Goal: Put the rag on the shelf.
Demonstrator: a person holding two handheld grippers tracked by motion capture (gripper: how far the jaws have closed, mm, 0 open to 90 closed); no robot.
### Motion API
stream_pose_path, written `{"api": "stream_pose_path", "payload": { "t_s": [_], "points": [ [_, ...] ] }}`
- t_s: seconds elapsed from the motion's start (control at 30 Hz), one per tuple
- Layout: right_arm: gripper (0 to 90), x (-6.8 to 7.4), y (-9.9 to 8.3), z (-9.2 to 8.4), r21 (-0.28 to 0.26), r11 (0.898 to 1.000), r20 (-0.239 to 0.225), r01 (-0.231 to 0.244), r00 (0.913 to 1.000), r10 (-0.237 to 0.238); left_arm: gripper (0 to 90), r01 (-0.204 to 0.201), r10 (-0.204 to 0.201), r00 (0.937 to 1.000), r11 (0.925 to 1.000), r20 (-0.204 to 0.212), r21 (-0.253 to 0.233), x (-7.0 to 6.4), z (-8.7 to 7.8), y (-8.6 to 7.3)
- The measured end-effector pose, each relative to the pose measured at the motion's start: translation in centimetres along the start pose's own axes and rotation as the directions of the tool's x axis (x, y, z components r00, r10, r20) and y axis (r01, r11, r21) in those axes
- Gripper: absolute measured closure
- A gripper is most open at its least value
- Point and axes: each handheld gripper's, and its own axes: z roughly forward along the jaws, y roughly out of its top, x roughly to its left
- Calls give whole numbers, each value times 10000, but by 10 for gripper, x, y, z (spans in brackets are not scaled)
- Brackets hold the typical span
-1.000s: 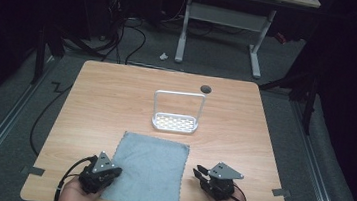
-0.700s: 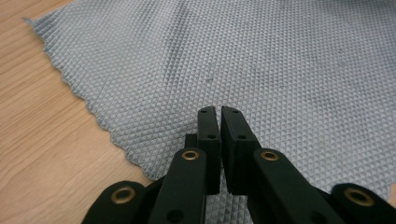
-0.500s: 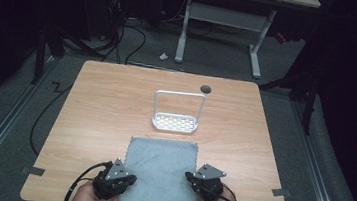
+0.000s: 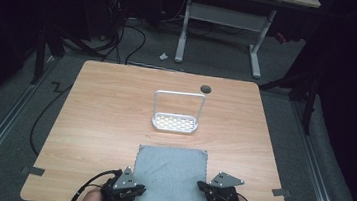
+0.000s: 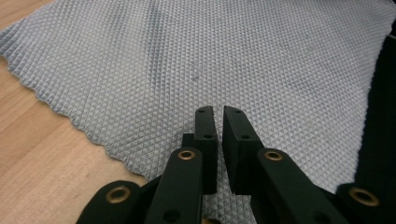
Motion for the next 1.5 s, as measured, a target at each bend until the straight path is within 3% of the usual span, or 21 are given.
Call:
{"api": "stream_pose_path", "payload": {
  "t_s": [0.13,0.3,0.4,0.57,0.63,0.67,0.7,0.73,0.77,0.8,0.83,0.87,0.9,1.0,1.03,1.1,1.17,1.23,1.33,1.4,1.5],
  "points": [
    [872,-2,0,0,-54,10000,-176,-15,9998,14,833,-100,100,9999,9999,34,-20,-1,-1,-1],
    [847,-8,1,-8,-895,9957,237,-229,9994,251,770,32,-34,9999,9999,-162,-120,4,-2,-2],
    [831,-12,0,-10,-941,9950,369,-327,9987,363,723,786,-831,9936,9951,-767,-600,19,-5,-4],
    [800,-18,-1,-11,-1093,9930,391,-454,9980,499,681,1959,-2189,9648,9679,-1457,-1575,46,-3,-1],
    [794,-19,-1,-11,-1180,9921,380,-416,9982,464,661,2080,-2390,9519,9636,-1918,-1682,53,3,5],
    [794,-19,-1,-11,-1180,9921,380,-416,9982,464,657,2080,-2390,9519,9636,-1918,-1682,53,3,5],
    [791,-19,-1,-12,-1220,9917,356,-400,9984,447,648,2263,-2630,9343,9591,-2406,-1699,62,11,13],
    [788,-18,0,-12,-1243,9915,350,-385,9985,431,640,2458,-2851,9267,9527,-2450,-1786,66,16,17],
    [786,-18,0,-13,-1263,9912,345,-393,9984,440,636,2481,-2876,9209,9530,-2629,-1736,70,20,20],
    [781,-18,0,-13,-1277,9910,329,-402,9985,448,637,2481,-2876,9209,9530,-2629,-1736,70,20,20],
    [775,-18,0,-13,-1280,9910,346,-382,9985,429,637,2314,-2683,9061,9616,-3270,-1477,75,28,27],
    [770,-18,0,-12,-1250,9915,369,-357,9985,406,637,2314,-2683,9061,9616,-3270,-1477,75,28,27],
    [769,-18,0,-12,-1234,9916,359,-397,9984,445,637,2573,-2918,8966,9555,-3331,-1443,82,33,31],
    [766,-19,0,-10,-1218,9918,351,-393,9984,439,658,2608,-2952,8974,9544,-3280,-1454,86,35,34],
    [765,-19,0,-10,-1214,9919,371,-385,9984,432,674,2549,-2881,9031,9564,-3184,-1426,86,36,34],
    [763,-19,0,-9,-1206,9920,382,-380,9984,428,708,2441,-2770,9067,9596,-3182,-1397,85,36,35],
    [758,-21,1,-8,-1244,9913,440,-438,9978,496,813,2218,-2514,9177,9666,-3075,-1283,82,38,36],
    [755,-22,1,-8,-1247,9913,490,-422,9976,487,847,2161,-2453,9197,9681,-3065,-1266,81,39,36],
    [741,-21,1,-6,-1207,9913,570,-526,9966,598,861,2356,-2644,9197,9630,-2903,-1305,83,38,36],
    [715,-22,3,-5,-1413,9877,654,-673,9949,772,874,2807,-3106,9144,9486,-2595,-1463,88,36,34],
    [688,-26,12,0,-1505,9852,1060,-815,9895,980,875,2914,-3220,9126,9445,-2519,-1514,89,35,33]
  ]
}}
